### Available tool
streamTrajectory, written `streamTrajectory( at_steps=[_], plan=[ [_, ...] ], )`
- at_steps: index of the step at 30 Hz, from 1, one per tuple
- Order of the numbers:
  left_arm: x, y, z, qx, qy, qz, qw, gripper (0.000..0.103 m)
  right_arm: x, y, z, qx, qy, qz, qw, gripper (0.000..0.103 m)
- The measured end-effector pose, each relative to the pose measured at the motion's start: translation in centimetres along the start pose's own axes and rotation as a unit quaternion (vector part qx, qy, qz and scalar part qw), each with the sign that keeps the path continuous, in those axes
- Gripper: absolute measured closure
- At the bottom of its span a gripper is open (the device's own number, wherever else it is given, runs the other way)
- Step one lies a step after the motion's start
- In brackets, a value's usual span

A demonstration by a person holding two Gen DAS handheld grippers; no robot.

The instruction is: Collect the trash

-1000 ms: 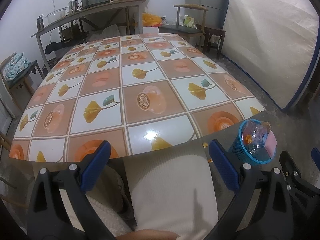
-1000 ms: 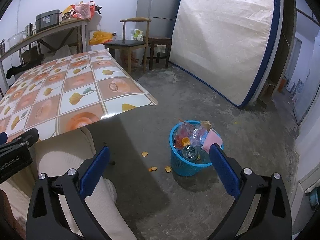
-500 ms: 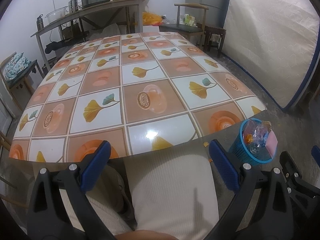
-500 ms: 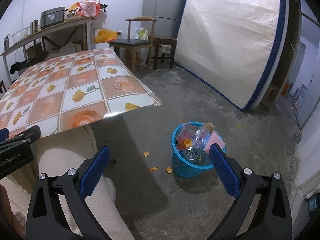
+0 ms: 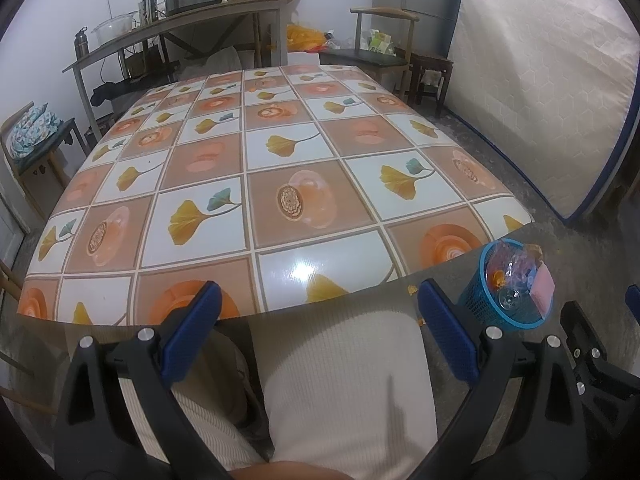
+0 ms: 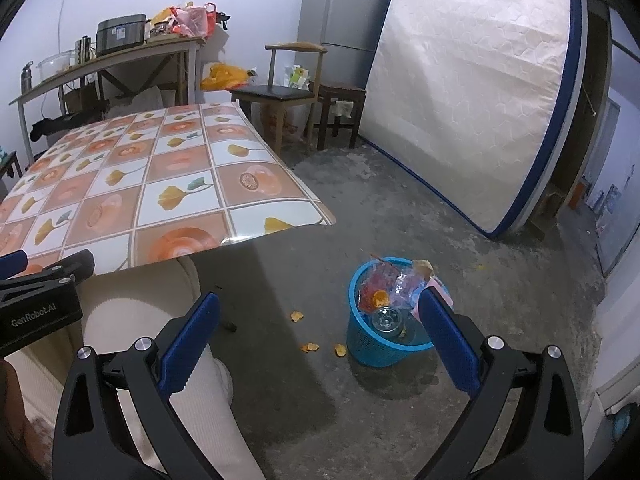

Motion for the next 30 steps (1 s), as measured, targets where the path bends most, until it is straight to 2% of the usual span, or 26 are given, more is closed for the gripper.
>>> streamTrajectory(
  at_steps=[16,30],
  plan=[
    [-1.2,-0.5,0.2,0.003,-0.022,0.003,0.9998,0.008,-0.8,-0.2,0.1,0.005,-0.014,0.003,1.0,0.006],
    [-1.2,-0.7,0.6,0.003,-0.021,0.002,0.9998,0.008,-0.9,-0.6,0.2,0.007,-0.016,0.001,1.0,0.006]
  ],
)
Point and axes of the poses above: each gripper's, at about its wrist camera, not at the fingertips, and x roughly the way its jaws point, y to its left, z to its top, the point moved 1 cm from there along x, roughly the way its jaws point, and after that the axes turned 15 degrees about -z, right-handed, at the moved point
